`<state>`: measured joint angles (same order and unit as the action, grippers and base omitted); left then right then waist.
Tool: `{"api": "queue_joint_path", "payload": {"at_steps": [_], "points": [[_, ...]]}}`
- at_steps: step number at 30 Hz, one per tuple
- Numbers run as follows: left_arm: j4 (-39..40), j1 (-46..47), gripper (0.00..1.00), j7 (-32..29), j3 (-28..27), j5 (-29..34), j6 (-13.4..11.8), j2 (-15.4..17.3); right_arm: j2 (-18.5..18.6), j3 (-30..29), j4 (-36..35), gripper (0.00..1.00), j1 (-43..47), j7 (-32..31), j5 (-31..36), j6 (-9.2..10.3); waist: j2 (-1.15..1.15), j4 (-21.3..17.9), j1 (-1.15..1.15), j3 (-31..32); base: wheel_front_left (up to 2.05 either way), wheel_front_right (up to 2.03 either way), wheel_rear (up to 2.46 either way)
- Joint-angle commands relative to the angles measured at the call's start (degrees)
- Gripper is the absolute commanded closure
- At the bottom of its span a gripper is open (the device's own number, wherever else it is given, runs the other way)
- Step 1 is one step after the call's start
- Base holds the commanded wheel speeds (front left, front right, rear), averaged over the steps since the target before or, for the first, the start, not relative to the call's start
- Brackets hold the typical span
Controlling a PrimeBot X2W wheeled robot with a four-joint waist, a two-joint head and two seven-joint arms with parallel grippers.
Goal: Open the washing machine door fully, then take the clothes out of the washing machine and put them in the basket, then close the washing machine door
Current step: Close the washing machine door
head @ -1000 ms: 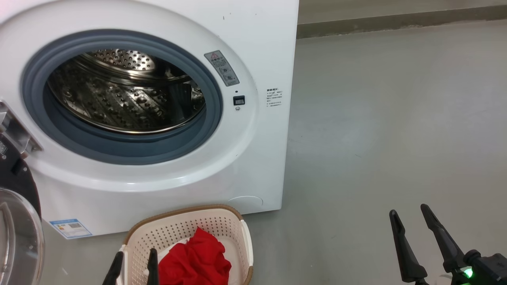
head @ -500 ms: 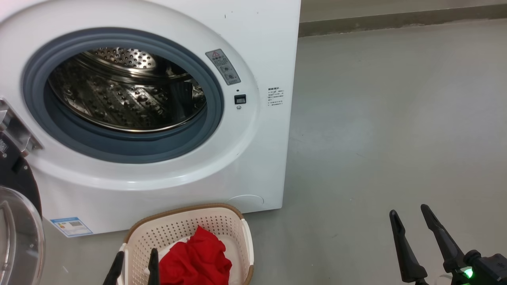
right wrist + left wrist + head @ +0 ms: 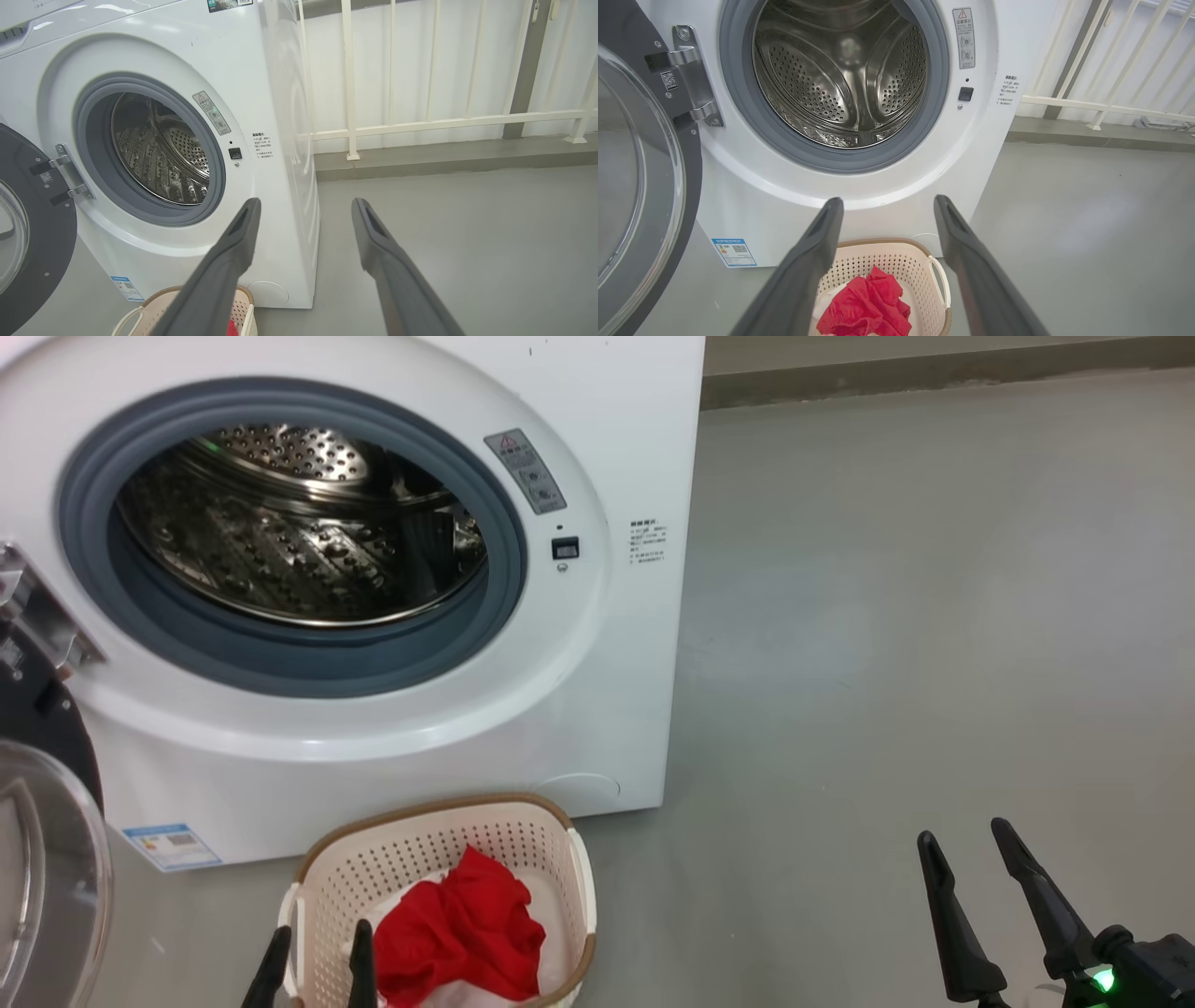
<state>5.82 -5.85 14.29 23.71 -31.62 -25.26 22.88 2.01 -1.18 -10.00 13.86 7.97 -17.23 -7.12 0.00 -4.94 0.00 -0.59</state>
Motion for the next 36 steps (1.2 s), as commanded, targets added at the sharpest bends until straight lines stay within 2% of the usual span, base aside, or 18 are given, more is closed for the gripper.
{"api": "queue_joint_path", "payload": {"at_steps": [1,14,30,36], "points": [[1.7,2.4,0.0,0.5,-1.9,0.9,-0.5,1.4,0.9,1.1,-1.6,0.0,-1.9,0.0,-0.1,-0.36,0.0,0.1,0.0,-0.1,-1.69,1.67,0.02],[2.0,3.3,0.0,-0.9,-0.3,1.5,-0.3,1.8,0.9,1.2,-1.6,0.0,-2.5,0.0,-0.1,-0.36,0.0,0.5,0.0,-1.1,-1.44,1.44,0.0],[2.2,4.0,0.0,-2.1,0.7,3.6,-2.5,2.3,0.9,1.4,-1.4,0.0,-2.4,0.0,0.1,-0.36,0.0,1.2,0.0,-0.8,-0.08,0.08,0.0],[3.1,4.2,0.0,-1.8,0.4,4.1,-3.3,2.3,0.9,1.1,-2.0,0.0,-2.7,-0.4,0.7,-0.36,0.0,2.8,0.0,-1.3,0.0,0.0,0.0]]}}
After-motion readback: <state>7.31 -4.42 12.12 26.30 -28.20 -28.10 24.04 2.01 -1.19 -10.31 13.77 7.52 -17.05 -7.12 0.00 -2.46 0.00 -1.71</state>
